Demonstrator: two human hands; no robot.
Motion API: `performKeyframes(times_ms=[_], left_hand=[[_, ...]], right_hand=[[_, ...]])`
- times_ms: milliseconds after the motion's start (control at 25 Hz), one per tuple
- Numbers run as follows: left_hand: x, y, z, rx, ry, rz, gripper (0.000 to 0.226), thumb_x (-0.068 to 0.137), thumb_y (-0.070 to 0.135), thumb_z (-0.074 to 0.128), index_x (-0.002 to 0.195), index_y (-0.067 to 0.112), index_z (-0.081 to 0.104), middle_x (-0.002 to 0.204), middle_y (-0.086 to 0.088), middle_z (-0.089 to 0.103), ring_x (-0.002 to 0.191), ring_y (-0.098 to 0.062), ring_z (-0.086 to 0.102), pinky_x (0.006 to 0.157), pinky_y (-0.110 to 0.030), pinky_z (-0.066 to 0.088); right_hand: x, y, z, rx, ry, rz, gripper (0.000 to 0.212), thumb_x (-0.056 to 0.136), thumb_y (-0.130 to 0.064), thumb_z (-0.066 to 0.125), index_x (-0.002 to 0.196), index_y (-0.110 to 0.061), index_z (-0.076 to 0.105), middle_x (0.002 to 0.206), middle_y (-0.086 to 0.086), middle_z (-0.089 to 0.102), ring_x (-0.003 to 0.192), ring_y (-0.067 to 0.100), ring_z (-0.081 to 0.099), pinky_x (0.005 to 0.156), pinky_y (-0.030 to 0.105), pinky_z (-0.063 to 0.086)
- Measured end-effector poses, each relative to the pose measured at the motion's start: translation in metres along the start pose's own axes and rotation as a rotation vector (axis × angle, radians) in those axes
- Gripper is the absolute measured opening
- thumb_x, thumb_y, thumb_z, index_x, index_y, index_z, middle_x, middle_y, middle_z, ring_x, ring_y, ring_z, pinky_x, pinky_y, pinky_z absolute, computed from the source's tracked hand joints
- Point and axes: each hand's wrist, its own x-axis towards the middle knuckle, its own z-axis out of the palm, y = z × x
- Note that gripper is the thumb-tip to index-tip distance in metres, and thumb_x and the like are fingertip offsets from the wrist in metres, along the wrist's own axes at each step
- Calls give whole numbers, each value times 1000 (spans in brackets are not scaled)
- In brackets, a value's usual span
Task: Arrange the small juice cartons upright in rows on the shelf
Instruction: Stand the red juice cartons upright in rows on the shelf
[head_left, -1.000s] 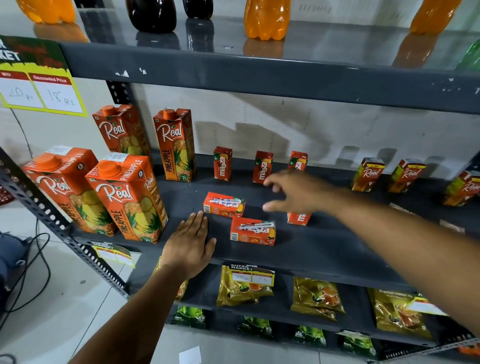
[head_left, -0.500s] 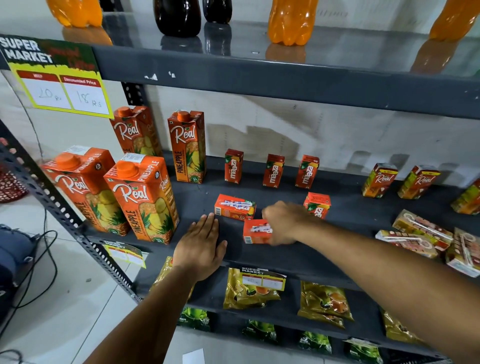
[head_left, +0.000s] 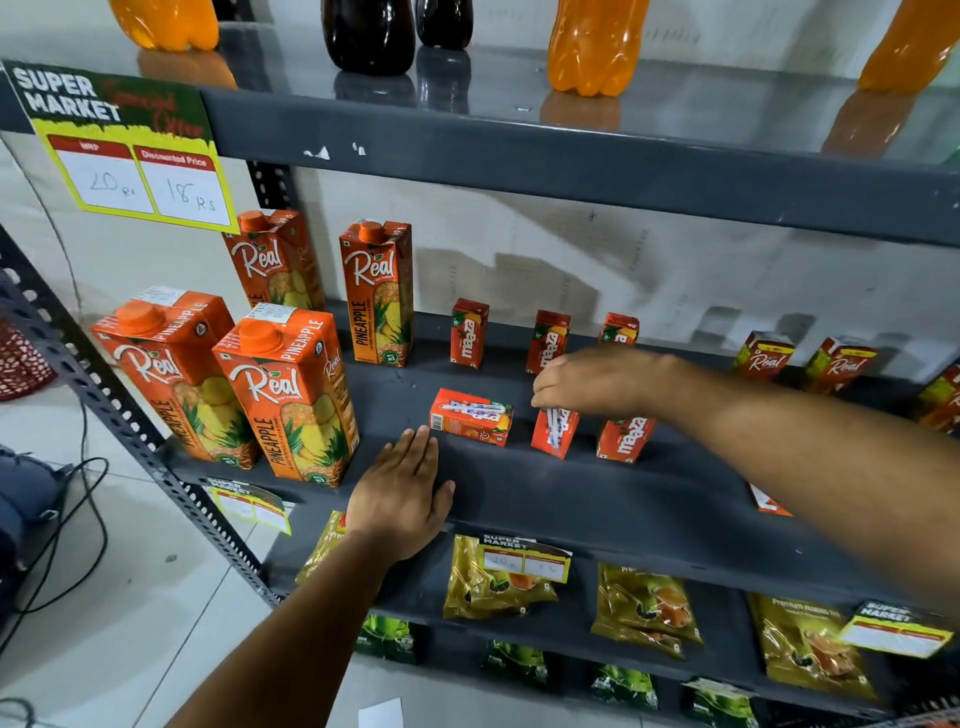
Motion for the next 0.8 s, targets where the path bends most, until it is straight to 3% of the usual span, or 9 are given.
performKeyframes(times_ms=[200, 280, 400, 480, 640, 800], left_hand=[[1, 0, 0, -13, 7, -4, 72, 92, 51, 20, 146, 4, 27, 156, -15, 25, 145, -27, 19, 116, -38, 13], [1, 0, 0, -9, 6, -1, 74, 91, 53, 18, 146, 4, 28, 156, -15, 25, 145, -27, 19, 116, -38, 13], [0, 0, 0, -1, 5, -6, 74, 92, 53, 17, 146, 5, 26, 157, -14, 23, 145, -26, 18, 116, -37, 11], [1, 0, 0, 1, -2, -8, 72, 93, 53, 19, 147, 6, 23, 158, -13, 21, 146, -25, 16, 116, -36, 9], [1, -1, 0, 11, -27, -10, 69, 96, 51, 22, 149, 7, 17, 160, -11, 14, 147, -23, 9, 116, -34, 5], [7, -5, -4, -18, -122, 3, 72, 96, 54, 22, 150, 9, 7, 161, -9, 3, 147, -21, 0, 116, -33, 1]], right_hand=[[1, 4, -3, 132, -29, 95, 50, 82, -4, 65, 129, -16, 52, 125, 10, 61, 112, 27, 58, 85, 42, 54], [2, 5, -7, 289, -66, 218, 44, 81, -15, 69, 123, -14, 56, 112, 9, 66, 100, 25, 62, 77, 38, 55], [10, 6, -17, 454, -125, 454, 28, 77, -35, 75, 80, -12, 58, 71, 1, 59, 62, 16, 57, 49, 29, 41], [15, 4, -21, 518, -145, 570, 36, 81, -40, 69, 65, -15, 50, 65, 2, 56, 57, 15, 54, 46, 27, 37], [22, -3, -25, 556, -159, 711, 43, 83, -54, 60, 62, -19, 46, 66, 2, 56, 60, 16, 54, 46, 26, 35], [28, 0, -35, 556, -180, 690, 48, 78, -65, 60, 74, -17, 56, 72, 2, 60, 66, 18, 57, 54, 29, 42]])
